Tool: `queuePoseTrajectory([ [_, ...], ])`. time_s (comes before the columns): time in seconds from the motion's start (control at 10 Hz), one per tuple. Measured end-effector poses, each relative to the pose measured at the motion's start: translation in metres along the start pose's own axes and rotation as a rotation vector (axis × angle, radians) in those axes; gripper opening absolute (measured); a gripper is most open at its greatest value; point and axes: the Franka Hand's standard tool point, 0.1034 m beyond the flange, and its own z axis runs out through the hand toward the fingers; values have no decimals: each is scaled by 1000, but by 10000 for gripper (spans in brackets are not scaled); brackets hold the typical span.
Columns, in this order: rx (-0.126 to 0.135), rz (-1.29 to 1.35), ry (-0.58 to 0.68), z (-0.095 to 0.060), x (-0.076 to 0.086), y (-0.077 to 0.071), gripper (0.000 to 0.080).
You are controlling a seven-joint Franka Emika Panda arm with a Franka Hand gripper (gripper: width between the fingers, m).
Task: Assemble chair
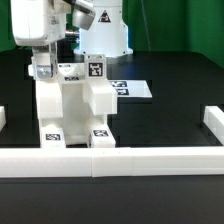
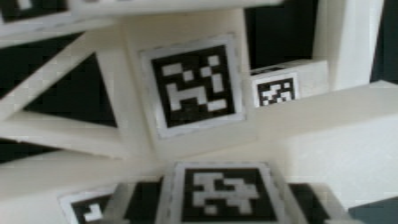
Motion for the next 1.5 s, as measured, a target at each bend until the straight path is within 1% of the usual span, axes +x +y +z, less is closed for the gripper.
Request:
queuePoseTrajectory([
  [0.1,0,-16,0,0,0,0,273],
  [0.2,-1,-53,-1,0,0,0,487],
  [0.3,-8,-113,-7,0,0,1,487],
  [0.4,-6,-222,-7,-1,1,1,613],
  [0.5,-1,-329,-8,-2,2,0,638],
  [0.6,4,-385,-5,-4,4,-1,638],
  [0.9,1,-572,-4,-2,5,0,649],
  [1.1,-22,-818,9,-3,5,0,649],
  [1.3,-40,-981,22,-4,3,-2,649],
  [1.5,-45,-1119,26,-6,4,-4,649],
])
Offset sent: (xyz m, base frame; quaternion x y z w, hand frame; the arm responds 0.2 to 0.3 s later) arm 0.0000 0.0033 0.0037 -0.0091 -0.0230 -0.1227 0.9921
